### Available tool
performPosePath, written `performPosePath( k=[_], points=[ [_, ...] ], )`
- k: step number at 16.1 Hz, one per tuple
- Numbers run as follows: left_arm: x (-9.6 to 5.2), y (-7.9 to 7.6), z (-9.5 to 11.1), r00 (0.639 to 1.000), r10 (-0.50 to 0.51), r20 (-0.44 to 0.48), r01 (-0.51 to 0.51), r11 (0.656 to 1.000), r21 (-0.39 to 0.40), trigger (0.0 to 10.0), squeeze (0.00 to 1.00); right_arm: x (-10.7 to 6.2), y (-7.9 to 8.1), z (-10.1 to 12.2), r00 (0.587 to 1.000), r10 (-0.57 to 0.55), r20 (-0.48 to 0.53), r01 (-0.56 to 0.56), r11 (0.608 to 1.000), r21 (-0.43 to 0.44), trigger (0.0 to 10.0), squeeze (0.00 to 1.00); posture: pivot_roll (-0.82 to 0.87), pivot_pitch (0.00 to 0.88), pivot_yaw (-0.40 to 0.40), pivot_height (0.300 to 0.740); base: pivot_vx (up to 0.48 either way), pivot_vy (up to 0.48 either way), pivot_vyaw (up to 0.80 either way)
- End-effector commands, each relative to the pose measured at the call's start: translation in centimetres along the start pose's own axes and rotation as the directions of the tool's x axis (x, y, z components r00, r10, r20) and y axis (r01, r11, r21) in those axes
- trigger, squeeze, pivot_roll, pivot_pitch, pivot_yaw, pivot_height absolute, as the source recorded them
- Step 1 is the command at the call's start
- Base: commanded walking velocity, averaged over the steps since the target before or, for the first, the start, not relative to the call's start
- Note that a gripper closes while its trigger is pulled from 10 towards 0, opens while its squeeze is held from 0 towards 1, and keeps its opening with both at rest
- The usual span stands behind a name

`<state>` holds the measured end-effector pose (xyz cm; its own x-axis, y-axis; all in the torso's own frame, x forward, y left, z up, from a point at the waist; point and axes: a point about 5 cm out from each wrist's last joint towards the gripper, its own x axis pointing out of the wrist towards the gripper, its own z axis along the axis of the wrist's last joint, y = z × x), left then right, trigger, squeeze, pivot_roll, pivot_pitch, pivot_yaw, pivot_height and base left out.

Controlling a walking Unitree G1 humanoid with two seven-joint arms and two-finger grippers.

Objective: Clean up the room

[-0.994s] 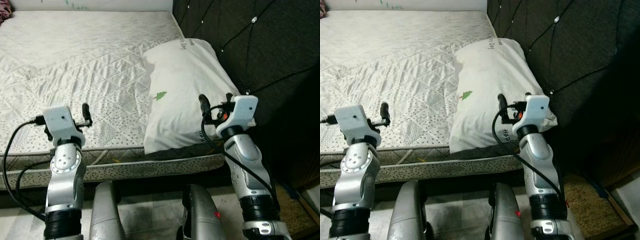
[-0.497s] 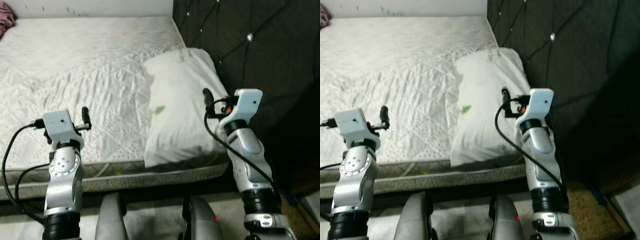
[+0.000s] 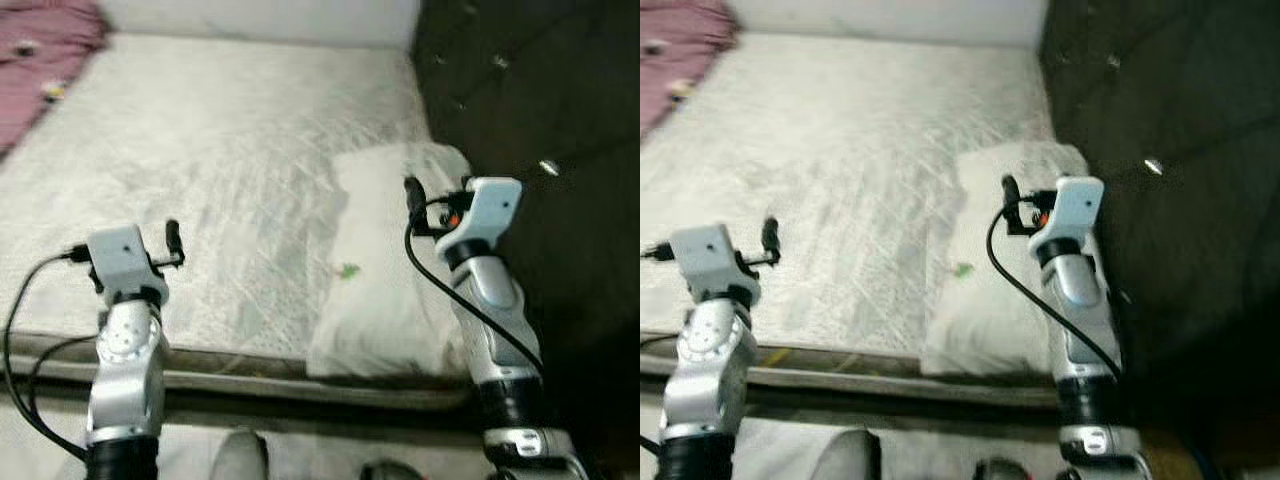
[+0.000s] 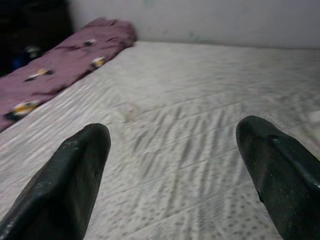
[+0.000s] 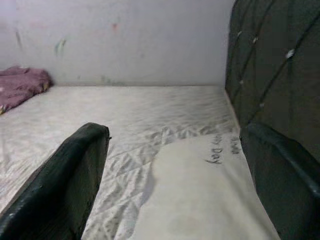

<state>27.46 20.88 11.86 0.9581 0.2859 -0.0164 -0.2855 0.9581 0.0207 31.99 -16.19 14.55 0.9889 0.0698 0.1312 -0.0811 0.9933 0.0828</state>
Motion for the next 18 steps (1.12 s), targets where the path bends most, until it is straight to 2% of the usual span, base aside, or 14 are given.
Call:
performPosePath(
  k=[1,5,8,10,11,14,15,18],
  points=[
    [-0.1,-0.3,0.0,1.0,-0.014,-0.006,0.014,1.0,0.007,10.0,0.0,-0.3,0.1,0.0,1.0,-0.004,-0.005,0.004,1.0,-0.001,10.0,0.0,-0.04,0.0,-0.005,0.74,0.0,0.0,0.0],
    [-0.5,-0.6,0.0,0.998,-0.055,-0.015,0.056,0.998,0.015,10.0,0.0,-1.8,-0.5,-1.3,0.996,-0.063,-0.066,0.064,0.998,0.009,10.0,0.0,-0.04,0.0,-0.001,0.74,0.0,0.0,0.0],
    [-0.4,-1.2,0.2,0.996,-0.091,-0.024,0.091,0.995,0.03,10.0,0.0,-1.6,-0.6,-1.6,0.994,-0.071,-0.087,0.072,0.997,0.005,10.0,0.0,-0.02,0.0,-0.022,0.74,0.0,0.0,0.0],
    [-1.1,-1.6,0.2,0.99,-0.144,-0.003,0.144,0.984,0.102,10.0,0.0,-1.7,-0.9,-1.8,0.987,-0.112,-0.112,0.108,0.993,-0.041,10.0,0.0,-0.02,0.0,-0.034,0.74,0.0,0.0,0.0],
    [-2.0,-1.4,-0.2,0.985,-0.173,0.007,0.171,0.979,0.108,10.0,0.0,-2.4,-1.5,-2.3,0.975,-0.175,-0.139,0.163,0.982,-0.092,10.0,0.0,-0.03,0.0,-0.032,0.74,0.0,0.0,0.0],
    [-2.8,-1.2,-1.4,0.978,-0.206,-0.039,0.207,0.977,0.04,10.0,0.0,-3.6,-2.3,-2.5,0.959,-0.238,-0.151,0.225,0.969,-0.1,10.0,0.0,-0.05,0.0,-0.004,0.74,0.0,0.0,0.0],
    [-2.9,-1.4,-1.5,0.972,-0.232,-0.048,0.234,0.971,0.042,10.0,0.0,-4.0,-2.4,-2.7,0.954,-0.253,-0.16,0.239,0.966,-0.098,10.0,0.0,-0.06,0.0,0.006,0.74,0.0,0.0,0.0],
    [-3.1,-2.5,-1.3,0.947,-0.318,-0.035,0.32,0.945,0.068,10.0,0.0,-4.6,-2.3,-3.0,0.952,-0.253,-0.173,0.239,0.966,-0.098,10.0,0.0,-0.06,0.0,0.019,0.74,0.0,0.0,-0.8]
  ],
)
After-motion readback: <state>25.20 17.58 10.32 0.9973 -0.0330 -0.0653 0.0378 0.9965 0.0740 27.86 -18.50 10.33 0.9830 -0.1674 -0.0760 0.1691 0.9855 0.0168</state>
